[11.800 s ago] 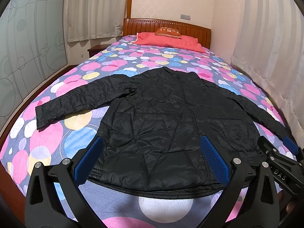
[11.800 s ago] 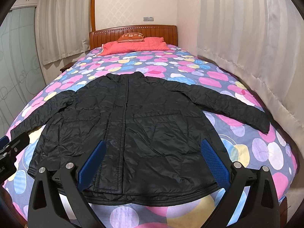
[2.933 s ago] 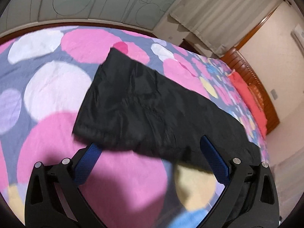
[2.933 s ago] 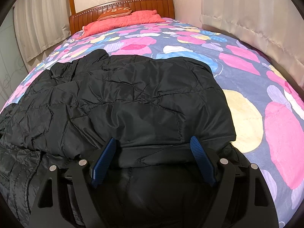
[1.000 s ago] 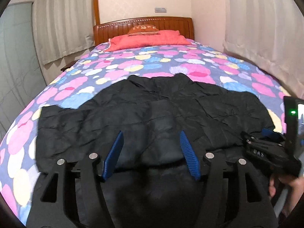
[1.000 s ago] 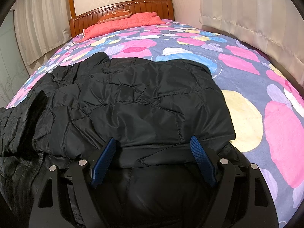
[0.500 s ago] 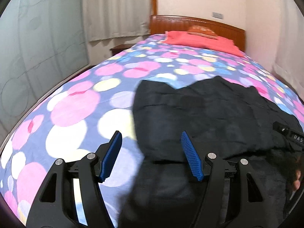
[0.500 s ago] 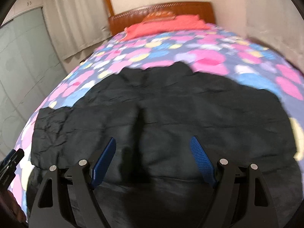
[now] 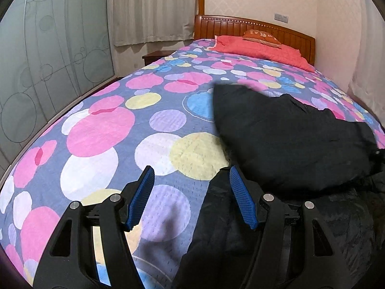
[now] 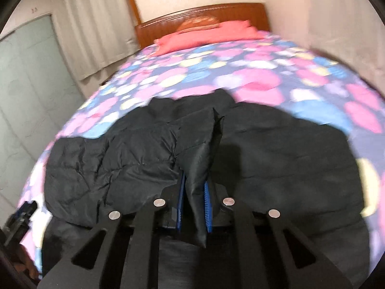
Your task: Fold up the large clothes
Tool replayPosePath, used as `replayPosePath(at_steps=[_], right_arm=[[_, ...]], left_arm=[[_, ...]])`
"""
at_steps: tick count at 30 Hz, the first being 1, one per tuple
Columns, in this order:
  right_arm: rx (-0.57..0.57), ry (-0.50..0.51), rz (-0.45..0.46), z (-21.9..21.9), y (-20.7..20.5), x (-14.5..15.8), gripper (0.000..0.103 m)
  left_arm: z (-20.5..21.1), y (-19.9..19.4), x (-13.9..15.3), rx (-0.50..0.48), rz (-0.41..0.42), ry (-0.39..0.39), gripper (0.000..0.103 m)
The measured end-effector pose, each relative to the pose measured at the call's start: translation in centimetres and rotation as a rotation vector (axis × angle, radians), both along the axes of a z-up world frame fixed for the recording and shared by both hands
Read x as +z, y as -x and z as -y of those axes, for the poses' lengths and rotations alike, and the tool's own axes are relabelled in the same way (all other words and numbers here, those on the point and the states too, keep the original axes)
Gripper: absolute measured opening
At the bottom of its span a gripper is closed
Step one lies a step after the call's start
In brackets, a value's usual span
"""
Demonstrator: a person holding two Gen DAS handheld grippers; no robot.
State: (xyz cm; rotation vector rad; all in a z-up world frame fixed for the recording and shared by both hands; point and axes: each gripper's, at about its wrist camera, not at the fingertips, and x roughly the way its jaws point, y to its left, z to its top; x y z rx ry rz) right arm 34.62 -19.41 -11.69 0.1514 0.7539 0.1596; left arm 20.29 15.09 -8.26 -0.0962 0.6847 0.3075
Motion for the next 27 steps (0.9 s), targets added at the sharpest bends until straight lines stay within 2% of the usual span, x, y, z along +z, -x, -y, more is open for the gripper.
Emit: replayPosePath(at_steps=[3,7,10,13,15,16,18,19,23,26,27], right_arm=[[-0.083,0.048,-0.022,3.5,-0.5,-0.9,0.014],[-0.152,0.059,-0.068,6.9,-1.2,-3.0,0.014],[-0.158,0.031,-0.101,8.2,-1.6,-4.4,0.015],[-0.149,0.026,-0.115,8.9,-1.4,-4.5,0.018],[-0.164,0.019,-0.118,9.2,-1.0,-3.6,0.025],[-0.175,0.019,-0.104,9.2,-0.7,-3.1,0.028],[-0.199,0.025,-0.034,8.8,-0.2,-1.3,0.048],[-0.19,0.024,-0.012,8.3,-0.2,-0.6,0.05],[-0.109,0.001,-0.003,5.6,-2.2,0.1,0.051],[-0.088,0.028,-0.018,3.8,-4.3,-1.2,0.051],[-0.083,0.046,-0.056,3.4,-5.2,-2.4,0.051]], left_arm=[[0.6,-0.5,-0.1,-0.018,-0.005,-0.002,0.065],[1.9,-1.4,-0.4,-0.054,-0.019,-0.024,0.065],[2.6,-2.4,-0.7,-0.074,-0.035,-0.046,0.065],[2.8,-3.7,-0.8,-0.083,-0.05,-0.047,0.065],[2.8,-4.6,-0.7,-0.091,-0.057,-0.041,0.065],[2.9,-5.2,-0.7,-0.095,-0.059,-0.035,0.065],[3.2,-6.7,-0.6,-0.116,-0.062,-0.026,0.065],[3.5,-7.4,-0.5,-0.126,-0.06,-0.026,0.065],[4.6,-10.7,-1.0,-0.145,-0.065,-0.036,0.071],[5.5,-13.6,-2.6,-0.147,-0.107,-0.064,0.071],[5.6,-14.3,-3.3,-0.149,-0.135,-0.072,0.072]])
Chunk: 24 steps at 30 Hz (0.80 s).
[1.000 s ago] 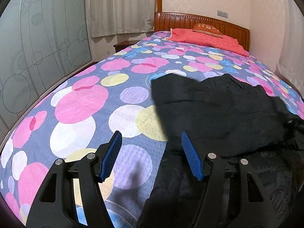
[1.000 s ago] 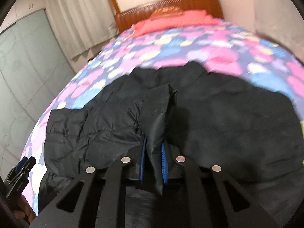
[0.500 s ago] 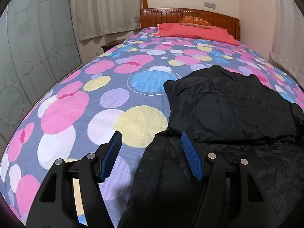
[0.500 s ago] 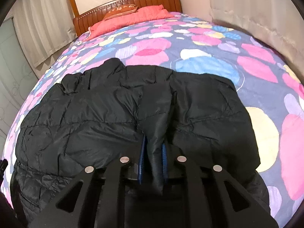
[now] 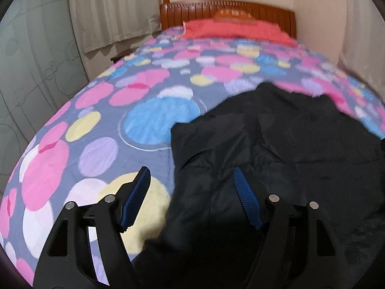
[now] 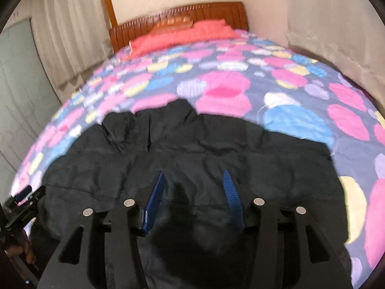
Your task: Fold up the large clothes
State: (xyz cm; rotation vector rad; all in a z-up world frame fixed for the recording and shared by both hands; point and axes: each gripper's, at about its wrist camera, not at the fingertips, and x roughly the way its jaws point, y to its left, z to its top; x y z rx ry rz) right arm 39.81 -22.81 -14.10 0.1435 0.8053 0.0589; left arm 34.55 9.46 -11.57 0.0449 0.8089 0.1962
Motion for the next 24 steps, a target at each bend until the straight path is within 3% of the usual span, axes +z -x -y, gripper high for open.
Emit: replayPosePath(at_steps=[2,3,7,9,12,15,16,17,18,21,24], right_arm=[[0.017,0.019,-0.094,-0.5,-1.3,-2.5,0.051],[0.031,0.019,-0.103,-0.6,-1.6,-3.4,0.051],[0.014,0.071,-0.073,-1.1,-1.0,-1.5,0.051],[0.019,0.104,-0.003,-1.9,-0.5,0.0,0.051],[0.054,0.1,0.035,-3.8,-1.0,1.0,0.053],[0.114,0.117,0.005,-6.4,-2.3,-0.1,0.053],[0.127,0.138,-0.028,-7.2,-2.8,-1.1,0.053],[0.131,0.167,-0.065,-7.8,-3.4,-2.4,0.053],[0.133,0.171,-0.06,-7.8,-3.4,-2.9,0.054],[0.114,0.129,-0.038,-6.8,-2.2,-1.3,0.054],[0.062,0.214,0.031,-5.2,1.3,0.2,0.054]], left_arm=[[0.2,-1.5,-2.3,-0.018,-0.107,-0.007,0.074],[0.1,-1.8,-2.9,-0.024,-0.12,0.021,0.075],[-0.3,-0.8,-1.4,0.021,-0.103,0.016,0.074],[-0.1,0.4,0.7,0.04,-0.009,0.022,0.074],[1.6,0.6,2.6,-0.012,0.086,0.052,0.074],[4.0,-0.9,1.4,-0.087,0.06,0.074,0.076],[4.7,-1.6,0.4,-0.101,0.024,0.068,0.077],[5.8,-2.8,-1.8,-0.127,-0.068,0.041,0.077],[6.2,-3.0,-2.6,-0.129,-0.087,0.012,0.077],[5.9,-2.4,-1.7,-0.117,-0.061,0.013,0.077],[4.7,-0.4,0.0,-0.098,0.012,0.09,0.077]])
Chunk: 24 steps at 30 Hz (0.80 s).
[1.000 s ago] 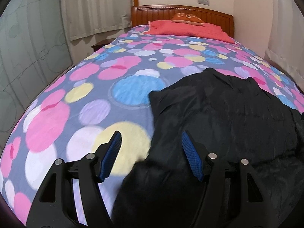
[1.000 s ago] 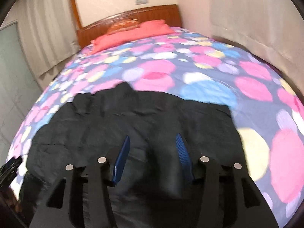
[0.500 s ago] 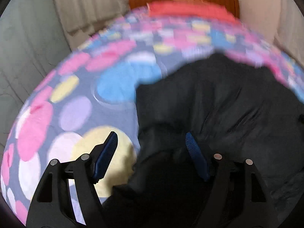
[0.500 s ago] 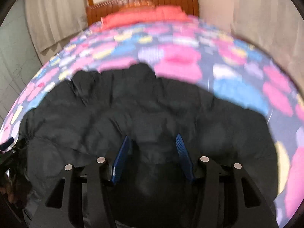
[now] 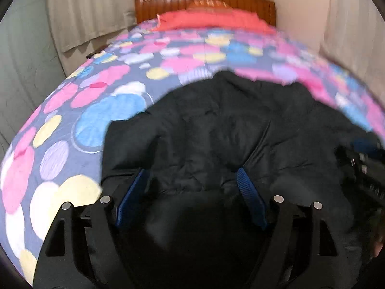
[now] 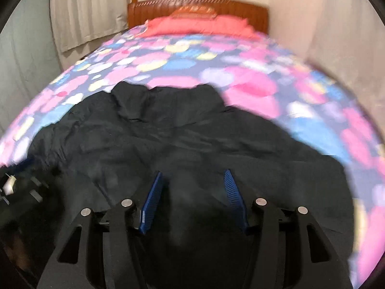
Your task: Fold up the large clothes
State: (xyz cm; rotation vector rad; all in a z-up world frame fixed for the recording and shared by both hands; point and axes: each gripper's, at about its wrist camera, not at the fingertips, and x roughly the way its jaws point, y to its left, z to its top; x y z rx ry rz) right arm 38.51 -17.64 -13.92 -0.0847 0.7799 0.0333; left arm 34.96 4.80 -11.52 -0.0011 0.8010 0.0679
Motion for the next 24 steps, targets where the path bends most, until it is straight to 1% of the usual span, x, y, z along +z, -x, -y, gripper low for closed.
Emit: replayPosePath(at_steps=[1,2,3,4,5,7,8,10,13,15,16,17,19,22,24], right_arm=[[-0.026,0.027,0.003,0.6,0.5,-0.2,0.054],[-0.053,0.044,-0.02,1.1,0.8,-0.8,0.054],[-0.058,0.031,-0.07,1.7,0.5,-2.3,0.054],[-0.05,0.018,-0.08,1.9,0.3,-3.4,0.054],[-0.044,0.016,-0.068,1.8,0.2,-3.5,0.055],[-0.039,-0.005,-0.063,2.0,0.5,-2.9,0.055],[-0.037,-0.036,-0.064,2.4,0.9,-2.5,0.055],[-0.037,-0.116,-0.061,3.8,2.4,-1.6,0.055],[-0.065,-0.152,-0.033,6.6,6.3,-0.3,0.06],[-0.092,-0.158,-0.028,8.4,9.1,0.1,0.065],[-0.112,-0.163,-0.03,9.7,10.7,0.1,0.065],[-0.136,-0.166,-0.035,11.0,12.3,0.1,0.066],[-0.176,-0.164,-0.045,13.4,14.7,-0.1,0.066],[-0.242,-0.156,-0.057,16.6,18.7,-0.6,0.067],[-0.283,-0.164,-0.072,18.5,21.4,-1.2,0.07]], left_arm=[[-0.2,0.4,0.1,0.009,0.011,0.008,0.077],[-0.1,0.4,-0.4,0.015,-0.01,0.008,0.077],[0.2,-0.2,-1.2,0.01,-0.049,0.004,0.077],[0.8,-1.2,-2.6,-0.008,-0.108,-0.008,0.079],[1.3,-1.5,-3.3,-0.01,-0.111,-0.042,0.079],[1.4,-1.5,-3.2,-0.005,-0.106,-0.054,0.079],[1.1,-1.2,-2.9,-0.003,-0.107,-0.043,0.079],[0.5,0.3,-2.1,-0.013,-0.104,0.008,0.079],[-1.1,4.5,-0.6,-0.014,-0.066,0.039,0.079],[-2.1,7.2,0.0,-0.005,-0.06,0.053,0.079],[-2.5,8.7,0.2,0.004,-0.062,0.062,0.079],[-3.3,10.7,0.3,0.021,-0.06,0.074,0.079],[-4.6,13.2,0.5,0.048,-0.055,0.084,0.079],[-6.7,17.9,0.8,0.108,-0.044,0.084,0.08],[-8.1,20.3,0.7,0.154,-0.049,0.096,0.081]])
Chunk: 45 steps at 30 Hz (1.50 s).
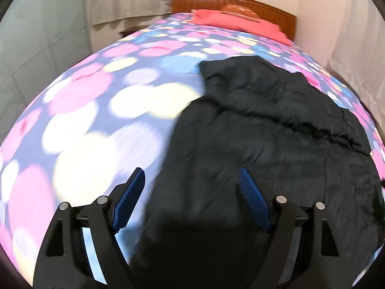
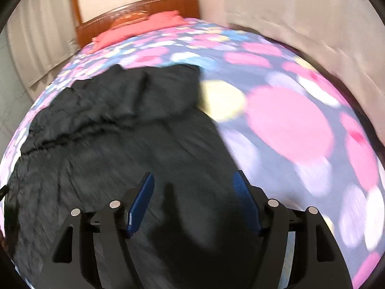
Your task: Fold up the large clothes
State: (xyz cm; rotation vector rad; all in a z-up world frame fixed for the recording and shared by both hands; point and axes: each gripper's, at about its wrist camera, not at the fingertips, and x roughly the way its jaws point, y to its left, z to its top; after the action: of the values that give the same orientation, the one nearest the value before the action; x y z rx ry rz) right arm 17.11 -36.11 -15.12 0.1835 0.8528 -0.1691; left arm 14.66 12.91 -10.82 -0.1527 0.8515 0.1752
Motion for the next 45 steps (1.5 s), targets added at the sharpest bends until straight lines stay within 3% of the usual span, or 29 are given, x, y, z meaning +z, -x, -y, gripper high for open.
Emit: replayPosePath(at_steps=[2,7,9,12,19,22,27,32,37,45], right_arm=[[-0.027,-0.016,-0.015,1.5,2.3,-0.7,0.071],[-0.079,-0.115,-0.035,4.2,6.6,-2.8,0.071],[-0.089,-0.149,-0.04,4.6,7.7,-3.5,0.071],[-0.087,-0.195,-0.044,4.6,8.8,-4.3,0.071],[-0.055,-0.29,-0.022,3.2,9.9,-4.8,0.073],[-0.043,-0.276,-0.009,2.1,10.3,-4.7,0.073],[-0.052,-0.346,0.003,2.4,11.0,-4.8,0.073],[-0.071,-0.408,0.005,3.0,11.5,-4.9,0.073],[-0.08,-0.452,-0.004,2.7,12.8,-5.1,0.073],[-0.135,-0.514,0.072,3.2,10.6,-5.7,0.072]], left_arm=[[-1.4,2.4,-0.4,0.034,-0.017,0.042,0.081],[-4.2,7.1,-2.9,0.115,-0.085,0.258,0.084],[-4.7,8.7,-3.5,0.137,-0.076,0.32,0.084],[-4.1,10.1,-3.3,0.111,-0.06,0.306,0.086],[-2.7,11.1,-3.9,0.082,-0.031,0.39,0.089],[-2.5,11.1,-4.0,0.116,-0.016,0.405,0.089],[-3.6,11.9,-4.1,0.179,0.021,0.503,0.088],[-2.4,12.9,-3.7,0.206,-0.008,0.47,0.088],[-2.0,13.8,-3.9,0.211,-0.01,0.497,0.088],[-3.1,11.7,-4.4,0.27,0.054,0.569,0.088]])
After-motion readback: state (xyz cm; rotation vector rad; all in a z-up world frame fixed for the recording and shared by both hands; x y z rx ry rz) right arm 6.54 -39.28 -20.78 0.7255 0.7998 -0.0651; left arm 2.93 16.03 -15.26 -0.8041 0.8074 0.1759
